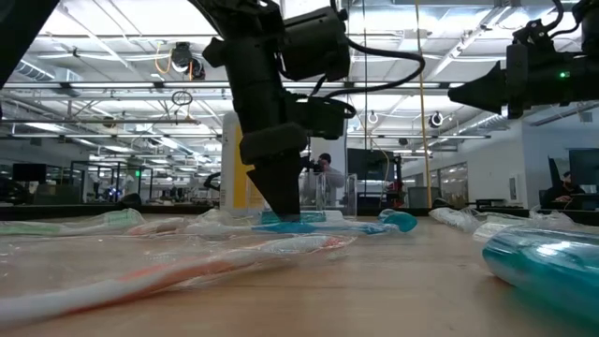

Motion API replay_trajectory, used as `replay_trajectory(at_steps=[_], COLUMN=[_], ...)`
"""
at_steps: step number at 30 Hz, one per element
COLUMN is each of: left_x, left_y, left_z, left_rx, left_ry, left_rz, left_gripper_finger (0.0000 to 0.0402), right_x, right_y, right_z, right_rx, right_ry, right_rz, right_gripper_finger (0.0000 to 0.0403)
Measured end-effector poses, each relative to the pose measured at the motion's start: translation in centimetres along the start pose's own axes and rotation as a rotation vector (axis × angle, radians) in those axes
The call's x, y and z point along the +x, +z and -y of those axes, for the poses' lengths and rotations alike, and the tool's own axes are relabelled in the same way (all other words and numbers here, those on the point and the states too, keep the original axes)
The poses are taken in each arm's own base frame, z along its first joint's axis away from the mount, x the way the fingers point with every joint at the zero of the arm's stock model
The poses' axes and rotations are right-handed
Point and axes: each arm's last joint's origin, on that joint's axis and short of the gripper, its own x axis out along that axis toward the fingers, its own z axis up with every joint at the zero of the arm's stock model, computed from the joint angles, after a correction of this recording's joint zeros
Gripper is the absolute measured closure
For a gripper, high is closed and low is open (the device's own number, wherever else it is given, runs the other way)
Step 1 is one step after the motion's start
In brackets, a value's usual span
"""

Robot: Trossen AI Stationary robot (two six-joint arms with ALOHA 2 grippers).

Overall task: Pick & Place toothbrushing station
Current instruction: Put the middle mouthwash into the transparent organizer

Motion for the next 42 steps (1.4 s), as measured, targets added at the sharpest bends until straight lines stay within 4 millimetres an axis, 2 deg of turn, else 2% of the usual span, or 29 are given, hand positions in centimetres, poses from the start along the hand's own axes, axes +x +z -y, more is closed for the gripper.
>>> replay_trajectory(at_steps=[11, 15, 24, 35, 42], left_x=[0.0, 0.0, -0.1, -0.3, -2.4], left_y=[-0.1, 0.0, 0.3, 0.3, 0.5], left_z=[-1.0, -1.6, -2.4, -2.4, -2.9], left_rx=[-0.029, -0.072, -0.098, -0.097, -0.083], left_ry=[-0.096, -0.100, -0.103, -0.099, -0.010], left_rz=[-0.024, -0.022, -0.018, -0.016, 0.026], left_gripper_finger=[0.0213, 0.0235, 0.0224, 0.0236, 0.0230], right_x=[0.0, 0.0, 0.0, 0.0, 0.0], right_y=[0.0, 0.0, 0.0, 0.0, 0.0], right_z=[0.0, 0.0, 0.0, 0.0, 0.0], right_rx=[-0.001, -0.001, -0.001, -0.001, -0.001], right_ry=[0.000, 0.000, 0.000, 0.000, 0.001], right_rz=[-0.002, -0.002, -0.002, -0.002, -0.002], right_gripper_finger=[0.0312, 0.0312, 0.0312, 0.0312, 0.0312])
